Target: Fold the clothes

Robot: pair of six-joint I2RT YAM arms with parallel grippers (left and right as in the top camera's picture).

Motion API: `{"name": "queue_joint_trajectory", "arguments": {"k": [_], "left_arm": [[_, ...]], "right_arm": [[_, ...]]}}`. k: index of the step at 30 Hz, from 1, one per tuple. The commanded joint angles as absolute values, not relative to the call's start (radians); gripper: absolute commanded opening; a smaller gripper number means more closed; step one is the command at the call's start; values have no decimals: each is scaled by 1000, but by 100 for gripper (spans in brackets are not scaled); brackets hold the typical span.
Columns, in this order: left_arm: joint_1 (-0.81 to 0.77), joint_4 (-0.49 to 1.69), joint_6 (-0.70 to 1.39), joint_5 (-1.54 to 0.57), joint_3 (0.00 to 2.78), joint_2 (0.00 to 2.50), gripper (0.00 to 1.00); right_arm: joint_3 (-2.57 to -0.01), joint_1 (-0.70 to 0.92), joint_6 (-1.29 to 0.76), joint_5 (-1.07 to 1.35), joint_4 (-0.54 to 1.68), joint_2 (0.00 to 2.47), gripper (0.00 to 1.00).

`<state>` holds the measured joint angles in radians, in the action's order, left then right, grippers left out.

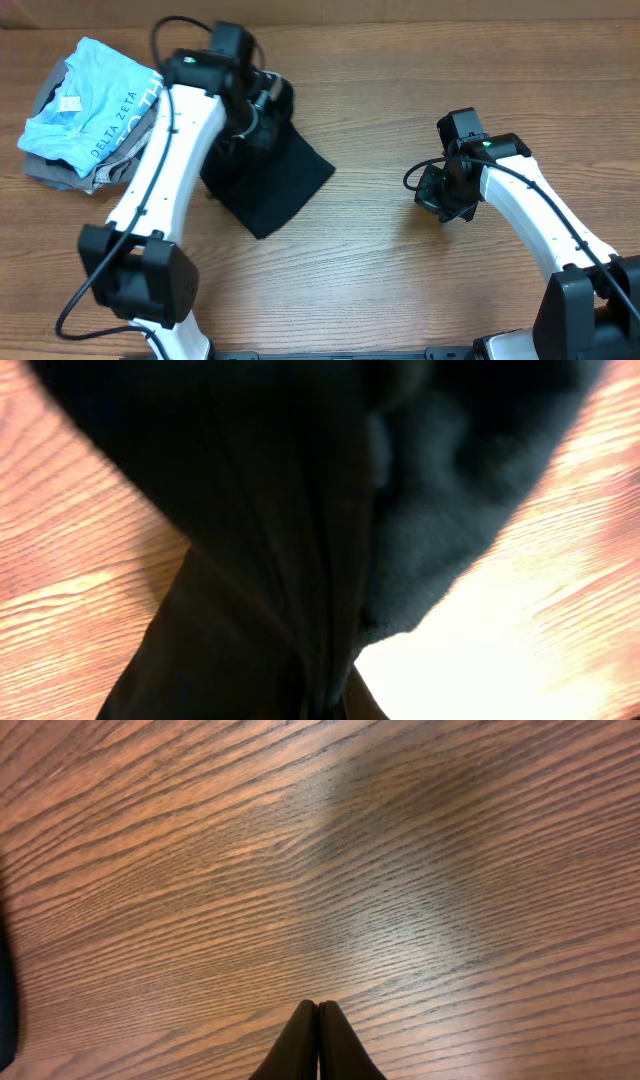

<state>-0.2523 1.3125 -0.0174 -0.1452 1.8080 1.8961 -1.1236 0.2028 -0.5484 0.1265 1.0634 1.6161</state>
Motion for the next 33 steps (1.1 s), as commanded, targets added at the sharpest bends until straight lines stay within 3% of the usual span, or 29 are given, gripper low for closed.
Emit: {"name": "queue_joint_trajectory", "arguments": {"k": [1,7,14,16,19,22,25,28,31,33], "left_arm": [[-299,1312,22,-72,1788,1949,4],[-366,1318,66,-80,1788,2045,6],[-441,1381,115,-98,1788,2089,36],[-455,1407,128,-98,1789,2086,38],[-467,1462,136,-109,1796,2085,37],[-464,1570,143,-95,1872,2077,25],[-441,1613,159,-34,1982,2051,31],[-399,1610,157,27,2069,2035,40],[-344,1586,127,20,2088,2034,39],[-307,1570,105,-31,2065,2040,30]], "right_arm": [[-1140,200,-541,120,1061,1599,4],[-1140,200,-526,120,1061,1599,4],[-1140,200,-523,105,1061,1599,4],[-1140,200,-523,105,1060,1599,4],[-1140,200,-523,105,1057,1599,4],[-1140,200,-522,105,1047,1599,5],[-1140,200,-504,132,1031,1599,5],[-1140,204,-365,334,962,1599,8],[-1140,219,-262,582,854,1599,15],[-1138,240,-262,650,767,1599,16]]}}
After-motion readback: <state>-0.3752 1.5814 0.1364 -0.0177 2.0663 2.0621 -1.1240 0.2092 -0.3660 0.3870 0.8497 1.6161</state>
